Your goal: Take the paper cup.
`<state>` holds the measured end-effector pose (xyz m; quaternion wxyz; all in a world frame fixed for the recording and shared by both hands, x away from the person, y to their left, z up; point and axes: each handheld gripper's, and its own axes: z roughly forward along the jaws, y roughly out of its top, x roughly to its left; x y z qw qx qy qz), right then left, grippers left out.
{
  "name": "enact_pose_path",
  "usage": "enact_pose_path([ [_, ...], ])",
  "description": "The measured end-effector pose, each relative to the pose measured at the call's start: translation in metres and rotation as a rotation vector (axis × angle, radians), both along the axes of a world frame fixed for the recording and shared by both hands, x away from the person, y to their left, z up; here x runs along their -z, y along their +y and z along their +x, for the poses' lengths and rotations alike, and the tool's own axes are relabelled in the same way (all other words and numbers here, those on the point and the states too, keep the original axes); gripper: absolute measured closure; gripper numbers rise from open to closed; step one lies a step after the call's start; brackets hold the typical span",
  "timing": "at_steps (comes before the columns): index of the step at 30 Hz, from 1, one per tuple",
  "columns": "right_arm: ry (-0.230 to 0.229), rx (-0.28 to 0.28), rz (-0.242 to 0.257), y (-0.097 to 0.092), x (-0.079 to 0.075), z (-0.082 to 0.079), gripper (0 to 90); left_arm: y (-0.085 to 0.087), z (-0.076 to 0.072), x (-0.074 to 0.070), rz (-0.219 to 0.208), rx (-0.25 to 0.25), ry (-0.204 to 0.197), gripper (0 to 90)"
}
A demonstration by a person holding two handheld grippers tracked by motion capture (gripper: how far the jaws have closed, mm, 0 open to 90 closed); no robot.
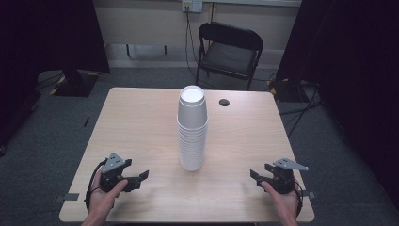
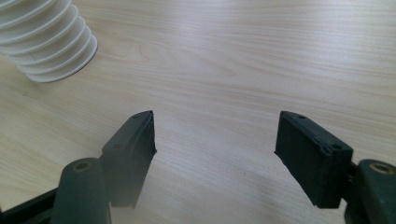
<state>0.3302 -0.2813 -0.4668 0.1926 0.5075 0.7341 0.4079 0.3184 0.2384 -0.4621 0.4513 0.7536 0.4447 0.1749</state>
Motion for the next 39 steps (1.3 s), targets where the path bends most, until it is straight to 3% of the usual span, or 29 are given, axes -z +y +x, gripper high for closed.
enact_pose_path([
  [7,0.012,-0.005,0.024,-0.001,0.002,0.001,28.2,-0.002,0.0,-0.001,0.002,0.022,-0.001,16.0],
  [17,0.011,-0.027,0.02,0.001,0.002,0.003,26.9,-0.009,0.0,-0.007,-0.015,0.026,0.003,19.0],
  [24,0.014,-0.027,0.026,0.002,0.0,-0.002,23.0,-0.018,-0.007,-0.017,-0.021,0.054,-0.037,19.1],
  [28,-0.006,-0.028,0.02,0.005,-0.002,-0.004,22.5,-0.022,-0.009,-0.029,-0.031,0.063,-0.079,16.6],
  [36,0.009,-0.037,0.031,0.007,-0.002,-0.001,21.7,-0.029,-0.005,-0.044,-0.042,0.109,-0.085,18.3],
  [39,0.012,-0.046,0.026,0.009,-0.001,-0.001,21.8,-0.032,-0.005,-0.054,-0.054,0.121,-0.116,15.9],
])
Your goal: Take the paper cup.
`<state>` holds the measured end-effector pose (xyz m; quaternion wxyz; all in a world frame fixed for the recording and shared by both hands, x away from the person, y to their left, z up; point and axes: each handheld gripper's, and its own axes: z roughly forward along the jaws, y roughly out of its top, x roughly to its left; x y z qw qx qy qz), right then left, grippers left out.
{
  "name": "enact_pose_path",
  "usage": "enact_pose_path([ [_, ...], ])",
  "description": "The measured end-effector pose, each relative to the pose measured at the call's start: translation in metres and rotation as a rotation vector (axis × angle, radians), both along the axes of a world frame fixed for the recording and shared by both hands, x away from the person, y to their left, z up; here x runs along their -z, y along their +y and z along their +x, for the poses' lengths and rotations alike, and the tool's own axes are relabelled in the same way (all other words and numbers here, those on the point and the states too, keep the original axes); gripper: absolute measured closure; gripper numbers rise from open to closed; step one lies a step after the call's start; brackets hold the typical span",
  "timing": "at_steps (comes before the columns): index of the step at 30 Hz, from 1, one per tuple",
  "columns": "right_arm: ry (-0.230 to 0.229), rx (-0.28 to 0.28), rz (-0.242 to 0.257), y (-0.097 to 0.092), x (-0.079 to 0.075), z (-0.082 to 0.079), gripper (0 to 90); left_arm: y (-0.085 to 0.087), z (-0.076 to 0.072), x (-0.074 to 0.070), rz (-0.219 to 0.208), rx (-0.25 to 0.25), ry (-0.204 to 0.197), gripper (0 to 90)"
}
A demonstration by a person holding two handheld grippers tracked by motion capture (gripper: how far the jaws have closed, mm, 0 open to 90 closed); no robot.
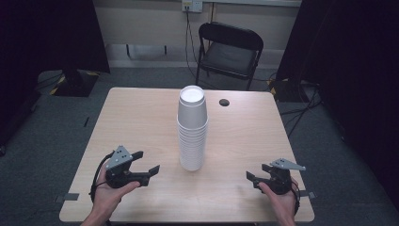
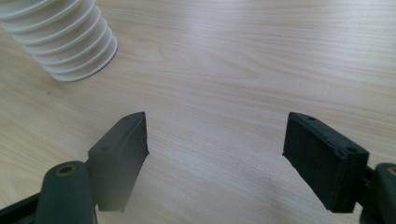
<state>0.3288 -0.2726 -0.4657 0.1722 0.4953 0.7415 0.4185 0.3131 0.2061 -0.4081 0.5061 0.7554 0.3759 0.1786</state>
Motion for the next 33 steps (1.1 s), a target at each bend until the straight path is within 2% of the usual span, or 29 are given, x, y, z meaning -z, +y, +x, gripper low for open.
enact_pose_path([
  [5,-0.003,0.003,0.001,0.0,0.0,0.0,21.8,-0.003,0.001,-0.01,-0.022,0.019,-0.031,15.6],
  [9,0.005,-0.001,0.0,0.001,0.0,0.001,21.8,-0.008,0.003,-0.018,-0.024,0.035,-0.035,15.7],
  [10,0.007,-0.006,-0.004,0.002,0.001,0.002,21.9,-0.01,0.004,-0.024,-0.022,0.054,-0.046,15.7],
  [14,0.008,-0.008,-0.009,0.003,0.001,0.002,21.9,-0.015,0.008,-0.03,-0.012,0.072,-0.044,16.1],
  [17,0.007,-0.011,-0.008,0.003,0.001,0.002,21.9,-0.018,0.009,-0.032,-0.016,0.09,-0.037,16.7],
  [18,0.004,-0.009,-0.009,0.003,0.001,0.001,21.8,-0.019,0.01,-0.034,-0.023,0.104,-0.047,17.8],
  [21,0.007,-0.007,-0.007,0.003,0.001,0.001,21.5,-0.021,0.011,-0.037,-0.042,0.095,-0.066,16.1],
  [28,0.012,-0.014,-0.01,0.004,0.001,0.002,21.2,-0.025,0.016,-0.045,-0.081,0.101,-0.081,15.8],
  [33,0.021,-0.011,-0.008,0.004,0.002,0.003,20.1,-0.031,0.02,-0.058,-0.108,0.103,-0.119,15.8],
])
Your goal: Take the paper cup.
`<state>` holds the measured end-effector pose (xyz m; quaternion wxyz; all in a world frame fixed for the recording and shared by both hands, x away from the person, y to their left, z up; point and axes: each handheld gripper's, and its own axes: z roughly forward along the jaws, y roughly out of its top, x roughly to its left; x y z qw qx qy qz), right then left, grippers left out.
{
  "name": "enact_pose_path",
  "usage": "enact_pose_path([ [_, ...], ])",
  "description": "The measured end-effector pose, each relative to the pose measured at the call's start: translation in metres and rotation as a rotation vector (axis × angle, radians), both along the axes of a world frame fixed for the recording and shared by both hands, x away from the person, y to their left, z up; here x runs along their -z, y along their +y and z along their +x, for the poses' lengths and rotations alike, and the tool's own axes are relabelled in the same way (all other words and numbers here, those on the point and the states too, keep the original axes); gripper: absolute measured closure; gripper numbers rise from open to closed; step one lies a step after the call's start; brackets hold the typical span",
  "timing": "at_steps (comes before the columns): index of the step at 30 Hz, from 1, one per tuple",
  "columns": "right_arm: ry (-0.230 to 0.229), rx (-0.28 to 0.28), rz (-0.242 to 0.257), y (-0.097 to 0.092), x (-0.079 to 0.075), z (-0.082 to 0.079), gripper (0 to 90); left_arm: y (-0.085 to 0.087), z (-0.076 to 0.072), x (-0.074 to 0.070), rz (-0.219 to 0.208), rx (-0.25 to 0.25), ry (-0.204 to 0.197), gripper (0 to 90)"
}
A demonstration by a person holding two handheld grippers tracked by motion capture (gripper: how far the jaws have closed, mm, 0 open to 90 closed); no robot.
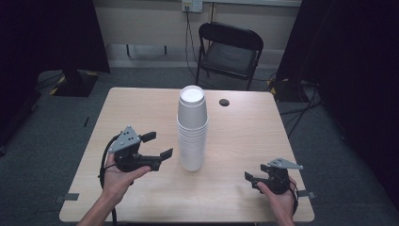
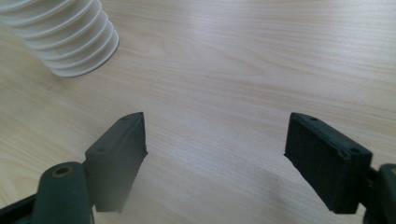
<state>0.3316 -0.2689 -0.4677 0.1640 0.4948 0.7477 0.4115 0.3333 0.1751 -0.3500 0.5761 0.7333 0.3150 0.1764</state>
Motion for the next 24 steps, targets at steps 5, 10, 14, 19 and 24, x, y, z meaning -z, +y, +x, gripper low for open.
enact_pose_path([
  [5,0.003,-0.005,0.001,0.0,0.0,0.0,19.5,-0.007,0.003,-0.01,-0.002,0.008,-0.023,15.6],
  [10,0.003,-0.01,-0.001,0.001,0.0,0.001,19.1,-0.016,0.005,-0.022,-0.006,0.035,-0.039,15.6],
  [14,-0.003,-0.014,-0.003,0.002,-0.001,0.001,19.1,-0.023,0.008,-0.033,-0.005,0.055,-0.051,15.7],
  [19,-0.005,-0.017,-0.002,0.002,-0.001,0.0,19.1,-0.029,0.013,-0.044,-0.017,0.06,-0.059,15.7],
  [24,-0.005,-0.021,-0.001,0.003,-0.001,0.0,19.2,-0.031,0.02,-0.056,-0.021,0.072,-0.065,15.6],
])
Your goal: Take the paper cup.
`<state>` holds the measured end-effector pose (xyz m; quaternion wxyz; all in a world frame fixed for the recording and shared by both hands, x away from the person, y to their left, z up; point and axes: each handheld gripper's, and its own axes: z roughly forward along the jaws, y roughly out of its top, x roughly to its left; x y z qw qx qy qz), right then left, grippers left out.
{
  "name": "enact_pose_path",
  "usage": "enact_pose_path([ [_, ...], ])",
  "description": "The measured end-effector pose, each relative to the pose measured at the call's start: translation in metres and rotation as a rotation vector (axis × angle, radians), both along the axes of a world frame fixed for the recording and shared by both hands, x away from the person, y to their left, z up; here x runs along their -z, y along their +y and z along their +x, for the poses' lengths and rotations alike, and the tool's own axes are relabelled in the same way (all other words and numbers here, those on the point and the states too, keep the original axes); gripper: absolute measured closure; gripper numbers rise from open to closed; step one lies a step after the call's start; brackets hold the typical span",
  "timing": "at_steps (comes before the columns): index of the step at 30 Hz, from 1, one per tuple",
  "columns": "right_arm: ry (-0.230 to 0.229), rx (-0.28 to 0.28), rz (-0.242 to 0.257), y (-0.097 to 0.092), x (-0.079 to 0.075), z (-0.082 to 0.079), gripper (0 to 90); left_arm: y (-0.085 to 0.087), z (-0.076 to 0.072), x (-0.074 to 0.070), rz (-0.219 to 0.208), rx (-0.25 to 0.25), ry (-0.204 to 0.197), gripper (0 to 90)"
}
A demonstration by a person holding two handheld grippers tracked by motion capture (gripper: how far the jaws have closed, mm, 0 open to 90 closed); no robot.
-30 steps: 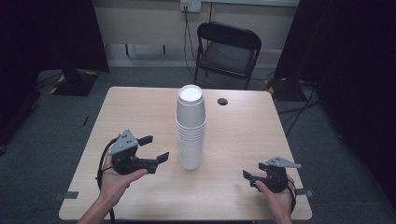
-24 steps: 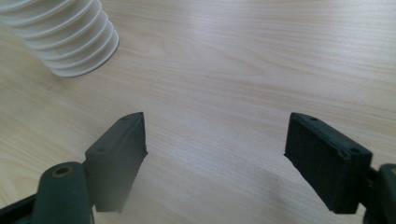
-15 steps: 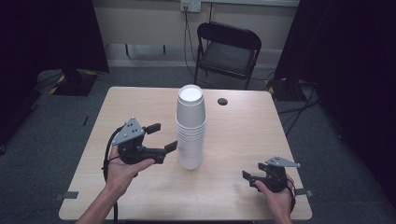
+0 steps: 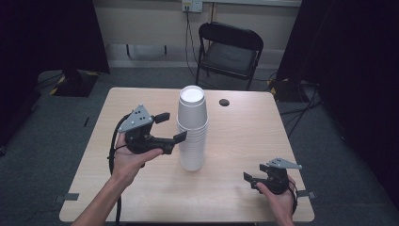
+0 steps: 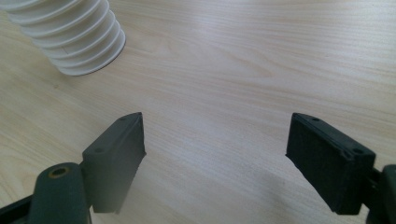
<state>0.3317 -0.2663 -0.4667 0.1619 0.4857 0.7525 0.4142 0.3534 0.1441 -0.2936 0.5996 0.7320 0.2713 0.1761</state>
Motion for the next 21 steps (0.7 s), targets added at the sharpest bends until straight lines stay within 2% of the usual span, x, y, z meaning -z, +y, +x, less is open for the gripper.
enact_pose_path([
  [1,-0.002,0.002,-0.003,0.0,0.0,0.0,19.2,-0.002,0.003,-0.007,0.001,-0.007,-0.014,15.6],
  [4,-0.002,0.0,-0.004,0.0,0.0,0.0,19.2,-0.004,0.006,-0.012,0.004,0.002,-0.016,15.6],
  [7,0.002,0.0,-0.004,0.001,0.0,0.0,19.3,-0.007,0.011,-0.018,-0.009,-0.004,-0.026,15.6],
  [10,0.005,0.007,-0.011,0.0,0.0,0.0,20.1,-0.009,0.014,-0.022,-0.039,-0.03,-0.031,15.9],
  [12,0.003,0.015,-0.011,-0.002,0.0,0.0,20.1,-0.012,0.018,-0.024,-0.03,-0.024,-0.027,15.8],
  [18,0.004,0.012,-0.002,-0.002,0.0,0.0,20.0,-0.019,0.025,-0.033,-0.04,-0.017,-0.036,15.5],
  [21,0.002,0.009,-0.002,-0.001,0.001,0.0,19.9,-0.024,0.031,-0.037,-0.026,-0.009,-0.033,15.5],
])
